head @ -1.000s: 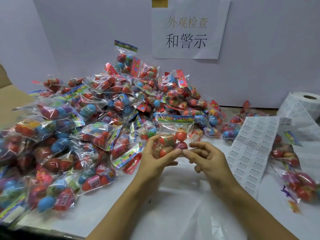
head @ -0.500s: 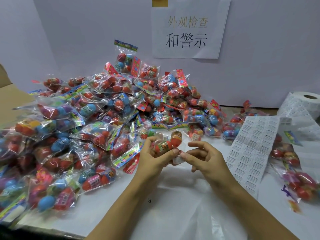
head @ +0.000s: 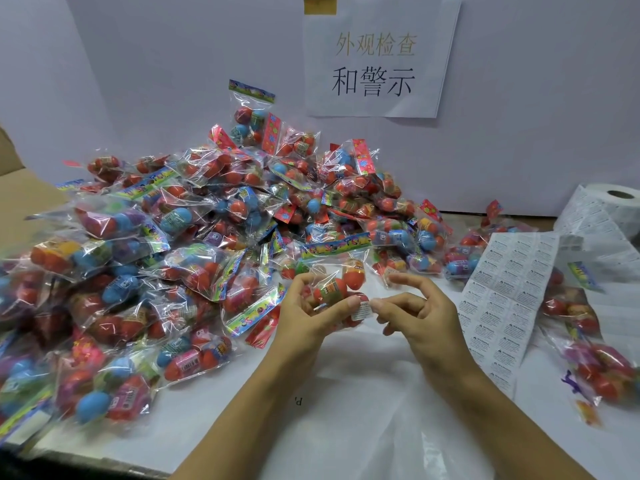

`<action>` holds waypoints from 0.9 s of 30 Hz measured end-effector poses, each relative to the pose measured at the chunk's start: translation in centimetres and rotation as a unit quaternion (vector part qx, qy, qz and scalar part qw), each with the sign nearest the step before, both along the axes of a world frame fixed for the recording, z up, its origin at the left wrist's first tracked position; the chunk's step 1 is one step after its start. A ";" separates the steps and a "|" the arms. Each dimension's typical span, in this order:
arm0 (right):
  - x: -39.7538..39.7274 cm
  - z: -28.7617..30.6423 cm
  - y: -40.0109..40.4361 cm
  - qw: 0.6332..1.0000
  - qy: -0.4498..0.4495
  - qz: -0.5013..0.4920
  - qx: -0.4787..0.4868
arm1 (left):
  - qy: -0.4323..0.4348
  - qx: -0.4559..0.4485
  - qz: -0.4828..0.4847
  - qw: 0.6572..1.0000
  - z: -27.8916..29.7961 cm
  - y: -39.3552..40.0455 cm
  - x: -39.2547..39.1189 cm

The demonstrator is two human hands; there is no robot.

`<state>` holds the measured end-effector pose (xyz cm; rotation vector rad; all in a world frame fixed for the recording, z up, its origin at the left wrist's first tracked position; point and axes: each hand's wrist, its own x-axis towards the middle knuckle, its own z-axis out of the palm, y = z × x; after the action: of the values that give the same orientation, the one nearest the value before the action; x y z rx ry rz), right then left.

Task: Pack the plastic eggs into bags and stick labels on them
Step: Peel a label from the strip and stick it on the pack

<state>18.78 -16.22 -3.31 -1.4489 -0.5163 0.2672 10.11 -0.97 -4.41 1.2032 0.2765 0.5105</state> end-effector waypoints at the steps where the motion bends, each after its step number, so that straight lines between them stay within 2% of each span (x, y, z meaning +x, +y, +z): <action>1: 0.0 0.0 0.0 1.000 -0.002 -0.002 -0.003 | 0.001 0.002 0.001 1.000 0.0 0.0 0.0; 5: -0.4 0.0 0.2 1.000 -0.017 0.001 -0.013 | 0.001 0.039 -0.003 0.999 0.0 -0.2 -0.2; 10: -0.2 0.2 0.2 1.000 -0.003 -0.011 -0.010 | -0.001 0.018 -0.037 0.999 0.0 -0.2 -0.2; 27: 0.3 0.5 -0.2 0.999 0.020 0.039 -0.011 | 0.002 0.014 -0.023 1.000 -0.1 0.3 0.0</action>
<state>19.05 -16.39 -2.84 -1.4434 -0.5402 0.3639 10.13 -0.67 -4.52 1.2363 0.2460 0.4733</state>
